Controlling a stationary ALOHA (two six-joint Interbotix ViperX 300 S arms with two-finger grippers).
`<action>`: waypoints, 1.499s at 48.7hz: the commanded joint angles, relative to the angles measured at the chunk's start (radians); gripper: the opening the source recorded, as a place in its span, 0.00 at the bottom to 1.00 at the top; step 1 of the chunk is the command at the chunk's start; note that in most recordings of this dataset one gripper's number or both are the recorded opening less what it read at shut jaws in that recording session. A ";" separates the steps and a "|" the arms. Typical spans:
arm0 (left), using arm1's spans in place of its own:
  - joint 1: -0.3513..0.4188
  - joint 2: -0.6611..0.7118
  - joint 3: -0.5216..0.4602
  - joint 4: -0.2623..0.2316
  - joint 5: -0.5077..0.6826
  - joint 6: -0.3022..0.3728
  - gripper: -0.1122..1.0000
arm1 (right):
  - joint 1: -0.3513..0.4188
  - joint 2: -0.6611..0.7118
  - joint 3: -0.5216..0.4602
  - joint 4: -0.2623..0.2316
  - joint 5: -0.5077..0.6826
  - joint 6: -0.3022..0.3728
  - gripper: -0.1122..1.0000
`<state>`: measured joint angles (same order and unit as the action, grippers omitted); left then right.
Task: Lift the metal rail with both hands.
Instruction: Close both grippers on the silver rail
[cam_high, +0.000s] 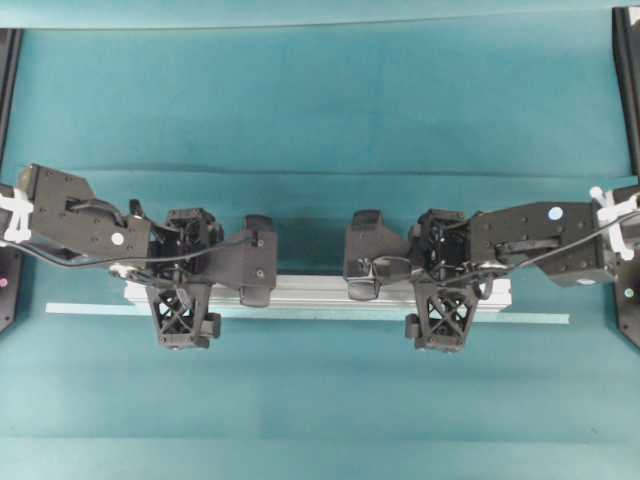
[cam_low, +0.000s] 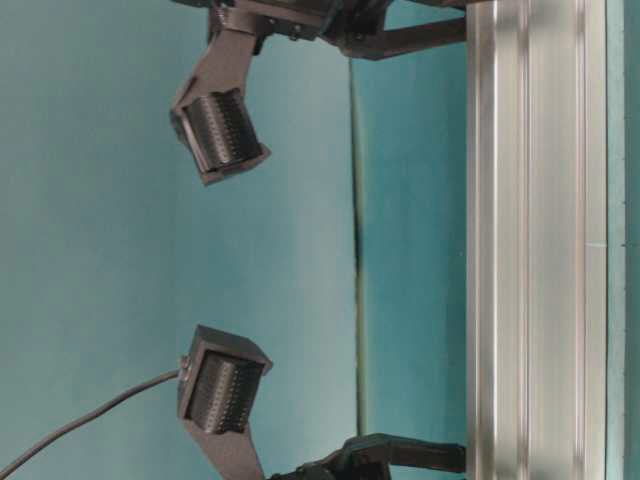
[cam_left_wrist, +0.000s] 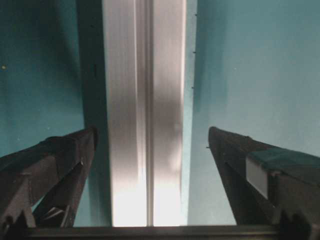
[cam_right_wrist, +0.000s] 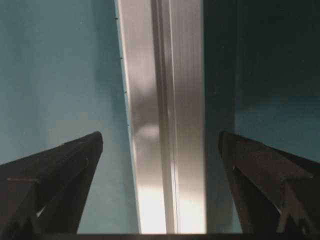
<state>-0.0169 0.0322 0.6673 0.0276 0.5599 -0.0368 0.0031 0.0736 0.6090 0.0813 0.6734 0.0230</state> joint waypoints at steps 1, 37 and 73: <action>0.000 -0.002 -0.005 0.002 -0.006 -0.002 1.00 | 0.005 0.015 -0.002 -0.002 -0.008 -0.009 0.99; 0.003 -0.008 0.008 0.002 -0.006 0.002 1.00 | -0.023 0.020 0.021 -0.009 -0.032 -0.012 0.99; -0.005 -0.009 0.003 0.002 -0.018 -0.011 0.84 | 0.008 0.021 0.026 -0.011 -0.044 -0.012 0.90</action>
<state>-0.0153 0.0353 0.6811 0.0276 0.5400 -0.0445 -0.0092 0.0874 0.6381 0.0706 0.6351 0.0169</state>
